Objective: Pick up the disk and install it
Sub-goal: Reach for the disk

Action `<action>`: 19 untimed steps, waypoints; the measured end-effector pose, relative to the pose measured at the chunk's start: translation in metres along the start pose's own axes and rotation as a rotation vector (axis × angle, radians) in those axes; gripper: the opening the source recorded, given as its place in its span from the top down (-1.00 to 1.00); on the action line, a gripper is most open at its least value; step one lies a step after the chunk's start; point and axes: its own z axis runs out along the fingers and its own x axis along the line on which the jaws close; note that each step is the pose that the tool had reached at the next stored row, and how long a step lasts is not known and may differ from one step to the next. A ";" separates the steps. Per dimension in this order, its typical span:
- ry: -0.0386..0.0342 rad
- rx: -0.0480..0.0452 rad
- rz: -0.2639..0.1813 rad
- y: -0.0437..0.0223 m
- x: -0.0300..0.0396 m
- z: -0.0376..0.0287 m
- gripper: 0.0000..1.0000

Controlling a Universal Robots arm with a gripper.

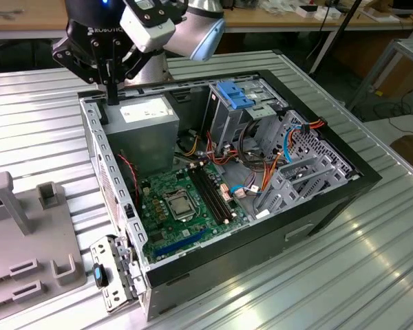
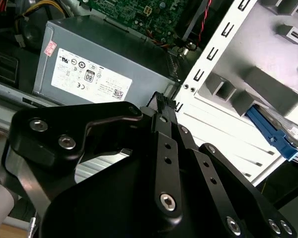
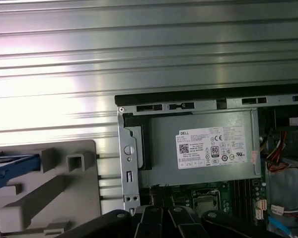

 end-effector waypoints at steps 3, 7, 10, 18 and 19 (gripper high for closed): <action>0.0002 0.0000 0.000 -0.0004 0.0053 -0.0001 0.79; 0.0007 0.0000 0.000 -0.0009 0.0119 -0.0002 0.79; 0.0011 0.0000 0.000 -0.0014 0.0189 -0.0004 0.79; 0.0015 -0.0001 0.000 -0.0028 0.0388 -0.0008 0.79; 0.0016 0.0001 0.000 -0.0029 0.0406 -0.0009 0.79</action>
